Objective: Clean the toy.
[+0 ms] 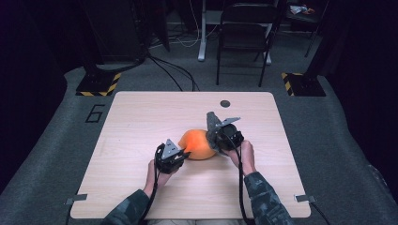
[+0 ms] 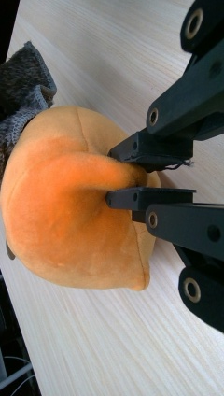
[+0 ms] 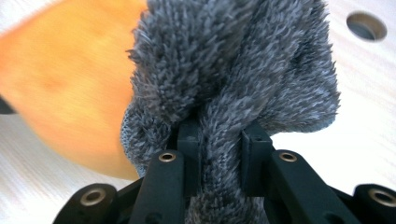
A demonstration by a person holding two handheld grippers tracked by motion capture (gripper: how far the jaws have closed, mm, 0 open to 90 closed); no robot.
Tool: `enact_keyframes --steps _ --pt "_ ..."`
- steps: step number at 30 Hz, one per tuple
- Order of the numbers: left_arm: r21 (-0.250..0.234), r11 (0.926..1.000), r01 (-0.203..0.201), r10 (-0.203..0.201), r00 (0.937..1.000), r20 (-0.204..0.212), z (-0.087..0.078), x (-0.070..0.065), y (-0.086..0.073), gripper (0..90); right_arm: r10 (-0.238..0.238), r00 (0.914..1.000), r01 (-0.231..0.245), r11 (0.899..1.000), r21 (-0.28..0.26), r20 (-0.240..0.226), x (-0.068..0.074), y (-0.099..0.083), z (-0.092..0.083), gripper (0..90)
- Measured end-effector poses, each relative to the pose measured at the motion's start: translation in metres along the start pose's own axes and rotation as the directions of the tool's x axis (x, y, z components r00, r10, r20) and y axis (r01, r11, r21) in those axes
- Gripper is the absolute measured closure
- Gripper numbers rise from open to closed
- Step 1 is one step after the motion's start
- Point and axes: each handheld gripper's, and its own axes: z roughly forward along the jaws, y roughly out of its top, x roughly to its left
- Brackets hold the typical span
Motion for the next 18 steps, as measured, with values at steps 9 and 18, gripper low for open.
enact_keyframes --steps 9,18 --pt "0.0 0.9999 0.011 -0.011 0.9999 0.011 0.0 0.003 -0.001 79.5 0.044 0.9987 -0.045 0.996 0.08 0.025 -0.015 -0.016 0.022 74.1" --pt "-0.002 0.9997 0.024 -0.024 0.9996 0.017 0.0 0.004 -0.002 79.1 0.062 0.9971 -0.068 0.983 0.168 0.044 -0.021 -0.025 0.038 73.5"
